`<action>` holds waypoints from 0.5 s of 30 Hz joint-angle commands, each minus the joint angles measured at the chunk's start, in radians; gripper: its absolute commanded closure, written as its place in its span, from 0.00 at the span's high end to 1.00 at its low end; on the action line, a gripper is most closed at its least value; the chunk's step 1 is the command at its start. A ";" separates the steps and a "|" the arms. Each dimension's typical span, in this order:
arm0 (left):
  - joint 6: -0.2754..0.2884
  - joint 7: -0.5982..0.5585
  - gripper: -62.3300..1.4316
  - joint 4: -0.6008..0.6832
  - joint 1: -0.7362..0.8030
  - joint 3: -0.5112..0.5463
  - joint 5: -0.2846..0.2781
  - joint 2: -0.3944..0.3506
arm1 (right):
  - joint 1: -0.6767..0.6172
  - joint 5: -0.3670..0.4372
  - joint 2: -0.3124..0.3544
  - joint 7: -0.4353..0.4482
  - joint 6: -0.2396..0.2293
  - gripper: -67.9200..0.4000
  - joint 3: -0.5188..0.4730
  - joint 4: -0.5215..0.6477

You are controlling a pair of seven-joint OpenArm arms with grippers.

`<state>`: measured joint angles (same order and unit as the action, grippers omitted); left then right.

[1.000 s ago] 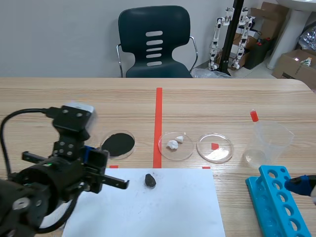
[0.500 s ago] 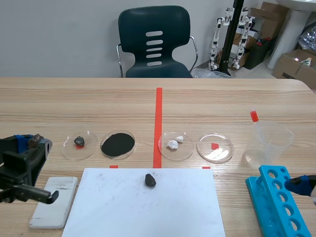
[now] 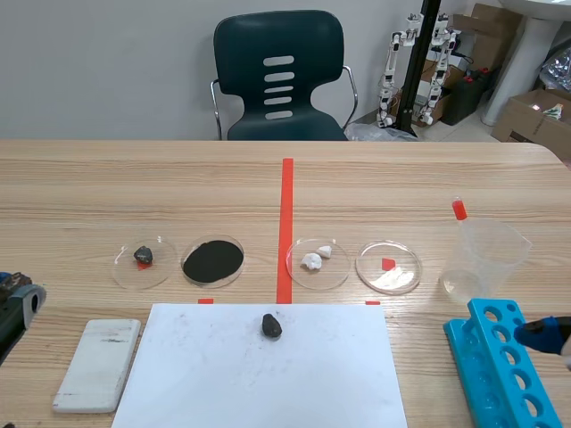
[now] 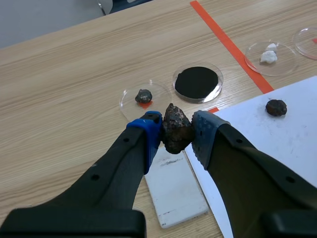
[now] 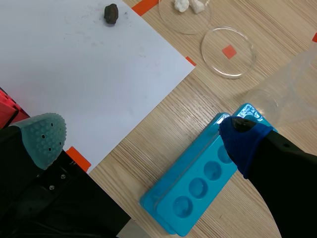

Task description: Pick up the right mineral with the left hand

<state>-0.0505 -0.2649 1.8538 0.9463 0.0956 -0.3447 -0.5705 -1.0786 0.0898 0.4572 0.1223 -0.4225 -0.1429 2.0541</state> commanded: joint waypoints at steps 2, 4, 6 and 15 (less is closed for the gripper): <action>-0.002 -0.037 0.18 0.008 0.023 0.006 -0.002 0.005 | -0.002 0.007 0.005 0.011 0.004 0.97 -0.007 0.019; -0.003 -0.057 0.18 0.008 0.039 0.006 -0.002 0.005 | -0.002 0.007 0.005 0.011 0.004 0.97 -0.007 0.019; -0.003 -0.057 0.18 0.008 0.040 0.006 -0.002 0.005 | -0.002 0.007 0.005 0.011 0.004 0.97 -0.007 0.019; -0.005 -0.057 0.18 0.008 0.039 0.006 -0.002 0.005 | -0.002 0.007 0.005 0.011 0.004 0.97 -0.007 0.019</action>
<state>-0.0513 -0.3046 1.8538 0.9859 0.0990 -0.3447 -0.5705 -1.0786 0.0898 0.4572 0.1223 -0.4225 -0.1429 2.0541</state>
